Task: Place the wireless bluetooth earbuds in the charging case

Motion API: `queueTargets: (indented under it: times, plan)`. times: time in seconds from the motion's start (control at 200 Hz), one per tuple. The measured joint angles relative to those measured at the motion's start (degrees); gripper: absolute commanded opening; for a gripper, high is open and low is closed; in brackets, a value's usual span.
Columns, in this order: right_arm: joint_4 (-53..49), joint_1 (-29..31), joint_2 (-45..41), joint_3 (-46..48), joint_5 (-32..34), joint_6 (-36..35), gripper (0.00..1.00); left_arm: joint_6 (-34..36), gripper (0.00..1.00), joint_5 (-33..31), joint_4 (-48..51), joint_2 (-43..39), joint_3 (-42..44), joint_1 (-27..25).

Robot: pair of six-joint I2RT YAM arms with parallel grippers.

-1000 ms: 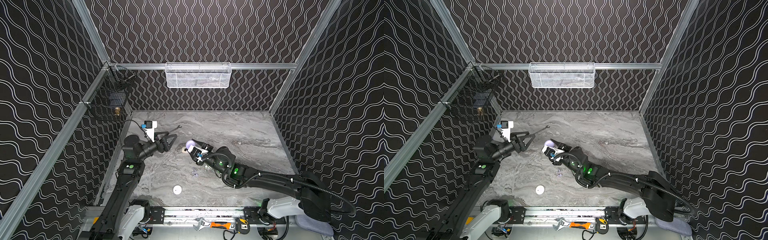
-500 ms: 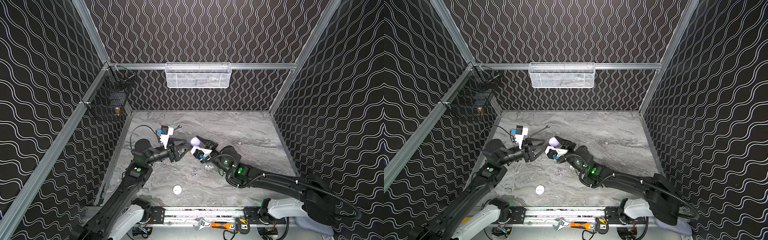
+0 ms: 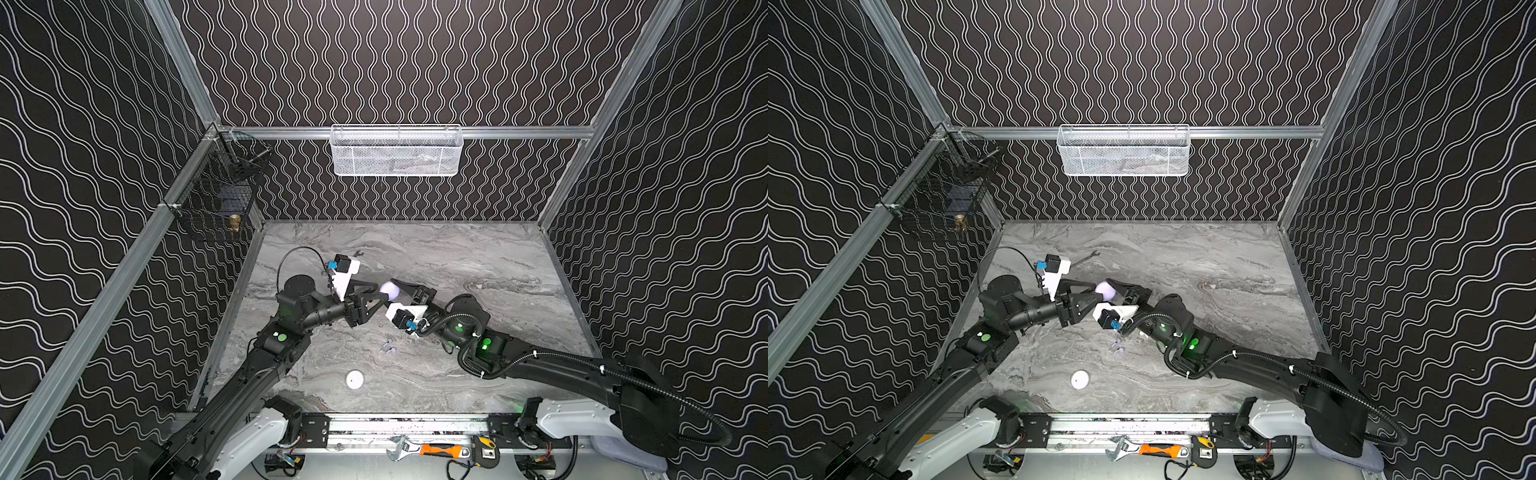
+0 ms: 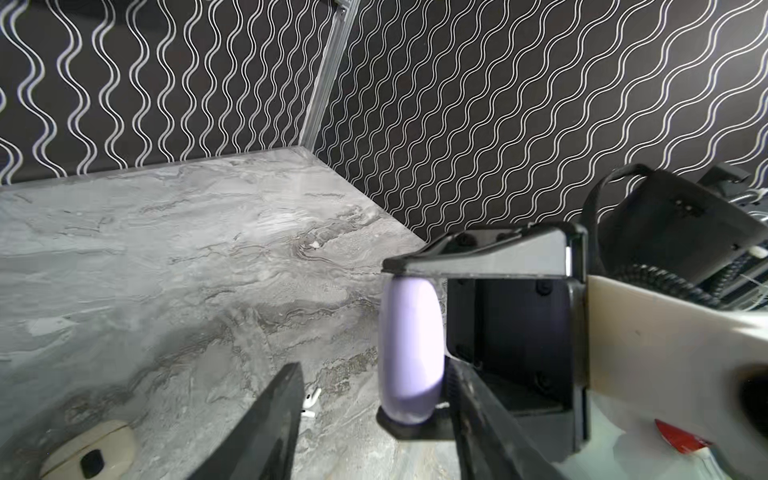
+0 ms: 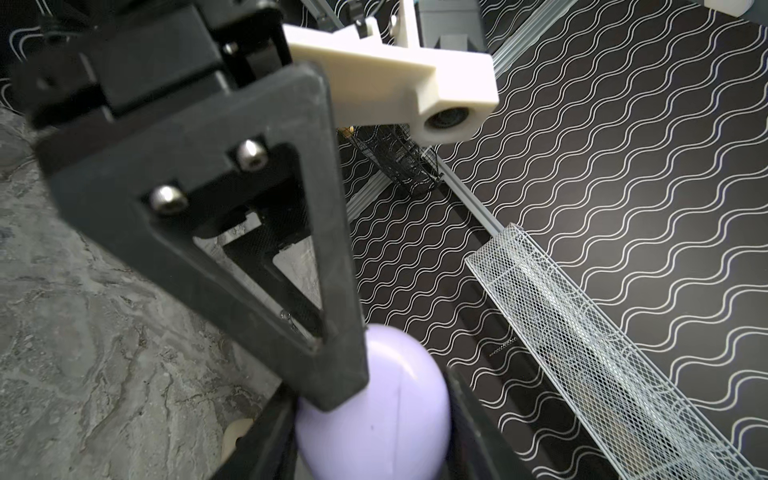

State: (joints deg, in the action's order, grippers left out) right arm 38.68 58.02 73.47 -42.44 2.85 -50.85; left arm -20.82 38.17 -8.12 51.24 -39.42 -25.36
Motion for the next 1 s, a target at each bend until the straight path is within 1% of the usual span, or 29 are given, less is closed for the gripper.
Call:
queueTargets:
  times: [0.03,0.25,0.515,0.641,0.731,0.786,0.871,1.001]
  plan:
    - [0.1,0.0,0.4,-0.5,-0.2,-0.1,0.25,0.1,0.50,0.1,0.4,0.0,-0.1,0.0]
    - [0.1,-0.3,2.8,-2.6,-0.9,-0.8,0.24,1.7,0.43,0.0,3.2,0.6,-2.2,-0.1]
    - [-0.2,-0.4,3.4,-2.9,-1.0,-0.9,0.23,2.6,0.41,-0.2,4.0,2.4,-3.3,-0.1]
    - [-0.2,-0.4,3.4,-2.9,-1.4,-1.0,0.23,2.9,0.34,-0.2,4.4,3.4,-4.2,-0.1]
    - [-0.2,-0.4,3.4,-2.9,-1.7,-1.0,0.23,3.1,0.35,-0.2,4.6,3.2,-4.2,-0.2]
    - [-0.2,-0.4,3.5,-3.0,-1.9,-1.0,0.23,3.1,0.40,-0.5,4.9,3.0,-4.2,-0.2]
    - [-0.2,-0.4,4.0,-3.2,-2.3,-1.0,0.23,3.2,0.45,-1.6,5.6,2.6,-4.1,-0.1]
    - [0.2,-0.4,4.6,-3.8,-2.3,-1.0,0.23,3.2,0.45,-2.6,6.3,1.8,-4.1,-0.1]
